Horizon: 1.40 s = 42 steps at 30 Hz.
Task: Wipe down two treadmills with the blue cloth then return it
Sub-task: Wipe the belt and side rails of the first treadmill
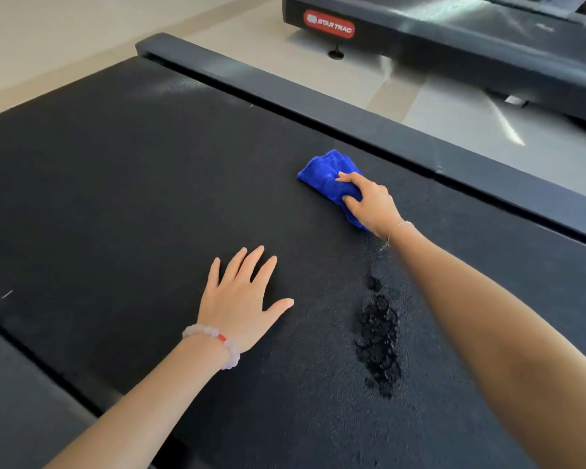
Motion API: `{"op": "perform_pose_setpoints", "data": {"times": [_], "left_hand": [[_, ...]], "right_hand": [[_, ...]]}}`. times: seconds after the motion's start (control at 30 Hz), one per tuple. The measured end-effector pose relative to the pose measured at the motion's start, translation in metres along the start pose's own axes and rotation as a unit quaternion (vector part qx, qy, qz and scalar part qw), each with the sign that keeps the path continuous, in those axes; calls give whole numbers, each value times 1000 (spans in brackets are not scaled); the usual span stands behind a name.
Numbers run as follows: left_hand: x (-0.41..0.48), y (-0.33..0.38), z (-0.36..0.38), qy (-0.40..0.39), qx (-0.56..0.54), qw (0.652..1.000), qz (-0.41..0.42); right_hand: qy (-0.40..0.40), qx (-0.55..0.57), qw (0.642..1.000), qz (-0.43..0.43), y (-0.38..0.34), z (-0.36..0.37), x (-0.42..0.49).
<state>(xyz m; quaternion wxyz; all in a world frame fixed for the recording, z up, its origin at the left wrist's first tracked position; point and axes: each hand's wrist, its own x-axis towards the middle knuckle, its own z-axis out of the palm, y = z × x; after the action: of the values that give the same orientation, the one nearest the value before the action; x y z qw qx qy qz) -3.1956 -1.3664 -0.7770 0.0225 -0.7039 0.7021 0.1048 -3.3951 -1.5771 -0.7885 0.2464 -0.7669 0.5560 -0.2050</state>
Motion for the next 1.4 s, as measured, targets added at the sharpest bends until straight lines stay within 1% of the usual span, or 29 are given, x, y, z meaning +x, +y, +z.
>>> {"op": "perform_pose_setpoints", "data": {"times": [0.13, 0.3, 0.43, 0.53, 0.7, 0.83, 0.93, 1.13, 1.4], "left_hand": [[18, 13, -1, 3, -2, 1000, 8], [28, 19, -1, 13, -6, 1000, 3], [31, 17, -3, 23, -4, 1000, 0], [32, 17, -2, 12, -5, 1000, 0], [31, 17, -3, 1, -12, 1000, 0], [31, 17, 0, -4, -12, 1000, -3], [32, 19, 1, -9, -3, 1000, -10], [32, 24, -3, -33, 6, 999, -11], [35, 22, -10, -82, -25, 996, -8]], "right_hand": [[10, -4, 1000, 2, 8, -3, 20], [3, -29, 999, 14, 21, -13, 50], [13, -43, 998, 50, 32, -25, 70], [11, -52, 997, 53, 35, -27, 74], [31, -56, 997, 43, 47, -39, 63], [37, -77, 995, 57, 61, -56, 46], [48, -68, 995, 62, 68, -62, 34], [42, -67, 995, 67, 61, -61, 21], [28, -39, 997, 66, 46, -56, -35]]}}
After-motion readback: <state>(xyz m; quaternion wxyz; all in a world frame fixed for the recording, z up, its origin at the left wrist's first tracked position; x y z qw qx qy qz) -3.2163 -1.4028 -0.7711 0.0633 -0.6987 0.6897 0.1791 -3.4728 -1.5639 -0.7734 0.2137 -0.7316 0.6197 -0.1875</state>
